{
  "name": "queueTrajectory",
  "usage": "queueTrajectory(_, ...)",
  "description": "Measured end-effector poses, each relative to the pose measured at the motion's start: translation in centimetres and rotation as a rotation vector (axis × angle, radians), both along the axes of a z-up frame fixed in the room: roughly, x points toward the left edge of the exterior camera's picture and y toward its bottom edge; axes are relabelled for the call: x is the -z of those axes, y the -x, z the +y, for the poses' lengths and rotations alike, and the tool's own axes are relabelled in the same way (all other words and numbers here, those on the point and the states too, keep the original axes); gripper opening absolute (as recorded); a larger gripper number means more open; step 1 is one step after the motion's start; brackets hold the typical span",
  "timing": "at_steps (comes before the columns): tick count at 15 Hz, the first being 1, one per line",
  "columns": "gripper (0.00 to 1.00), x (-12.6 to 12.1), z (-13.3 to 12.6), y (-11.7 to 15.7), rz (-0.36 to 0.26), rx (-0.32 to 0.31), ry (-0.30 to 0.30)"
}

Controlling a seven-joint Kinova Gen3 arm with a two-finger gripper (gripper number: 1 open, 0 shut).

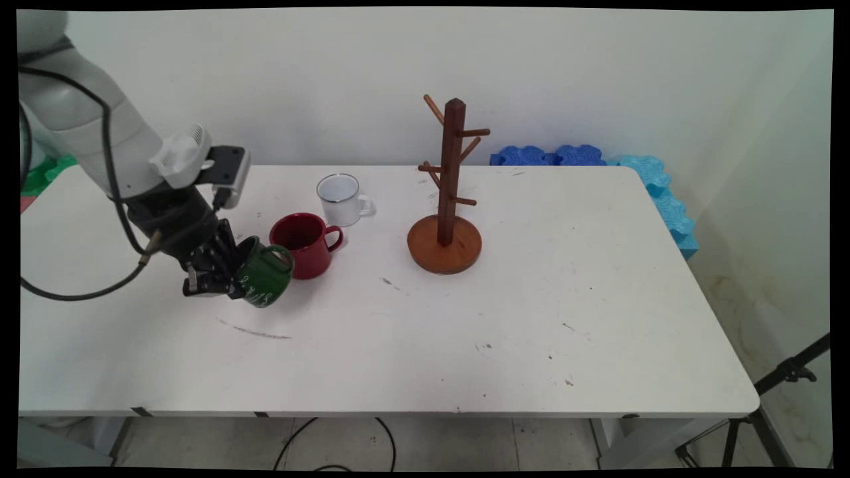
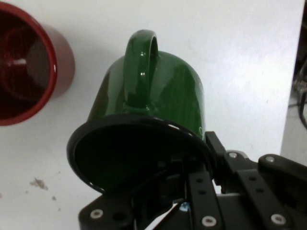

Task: Place the picked object on the table

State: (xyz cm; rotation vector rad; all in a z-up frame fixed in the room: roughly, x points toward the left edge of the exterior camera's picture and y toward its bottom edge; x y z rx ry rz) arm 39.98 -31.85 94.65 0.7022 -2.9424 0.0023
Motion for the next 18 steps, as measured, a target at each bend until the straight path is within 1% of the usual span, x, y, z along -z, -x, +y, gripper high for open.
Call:
queueTrajectory(3,0.0,1.2,-0.3,1.1,-0.064,0.008,-0.016)
queueTrajectory(6,0.0,2.7,-0.6,2.5,-0.108,0.013,-0.024)
queueTrajectory(15,0.0,5.8,-1.5,6.4,-0.19,0.016,-0.019)
queueTrajectory(18,0.0,6.5,-1.8,7.5,-0.206,0.013,-0.015)
